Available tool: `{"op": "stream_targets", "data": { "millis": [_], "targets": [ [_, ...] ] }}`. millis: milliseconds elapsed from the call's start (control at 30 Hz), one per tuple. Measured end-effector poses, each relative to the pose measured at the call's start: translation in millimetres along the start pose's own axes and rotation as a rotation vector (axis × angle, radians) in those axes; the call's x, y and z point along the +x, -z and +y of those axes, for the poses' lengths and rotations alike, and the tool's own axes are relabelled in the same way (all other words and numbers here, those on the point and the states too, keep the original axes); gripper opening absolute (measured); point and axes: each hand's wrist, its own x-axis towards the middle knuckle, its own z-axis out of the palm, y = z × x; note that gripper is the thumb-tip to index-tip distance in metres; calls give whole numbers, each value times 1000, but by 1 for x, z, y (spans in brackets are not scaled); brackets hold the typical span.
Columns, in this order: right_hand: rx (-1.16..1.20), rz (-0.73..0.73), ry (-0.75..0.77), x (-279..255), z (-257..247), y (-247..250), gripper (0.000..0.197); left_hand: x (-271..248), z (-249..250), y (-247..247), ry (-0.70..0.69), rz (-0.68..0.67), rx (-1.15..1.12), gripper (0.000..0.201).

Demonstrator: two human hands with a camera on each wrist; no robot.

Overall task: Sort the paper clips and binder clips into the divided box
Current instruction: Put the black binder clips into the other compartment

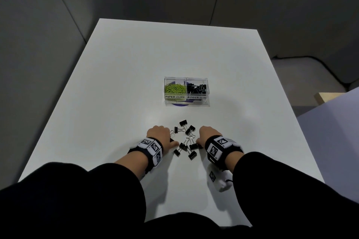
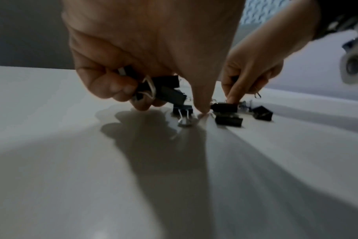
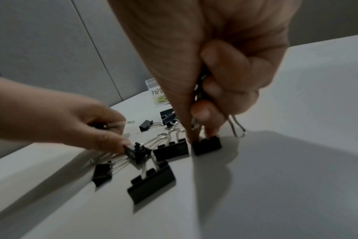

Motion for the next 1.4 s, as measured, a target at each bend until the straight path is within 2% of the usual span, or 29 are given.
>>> {"op": "stream_targets", "data": {
  "millis": [67,300,367,467,633,733,800,967,1033,1133,1267,1400],
  "targets": [
    [-13,-19,6,1,-1,0,33,2,0,-1,-20,-1,14,47],
    [-75,-78,68,4,0,3,33,9,-4,3,-86,-53,83,35],
    [-84,-105,92,8,3,6,27,13,-9,6,-98,-90,36,35],
    [-148,-99,137,11,5,7,32,22,-17,16,-89,-129,-98,37],
    [-239,-121,198,18,5,10,30,43,-24,54,-119,-45,-264,36],
    [-216,-145,247,27,11,20,21,63,-22,81,-135,37,-384,29],
    [-82,-73,272,34,19,36,26,77,-20,98,-134,75,-448,29],
    [497,486,276,55,30,99,16,111,-12,124,-111,203,-576,24],
    [559,581,284,65,27,116,15,123,-6,131,-89,247,-628,24],
    [479,584,268,85,19,122,16,136,5,138,-104,277,-660,23],
    [476,458,338,101,12,111,24,150,16,136,-133,274,-640,26],
    [518,534,363,102,18,108,24,156,25,127,-204,291,-591,28]
  ]
}}
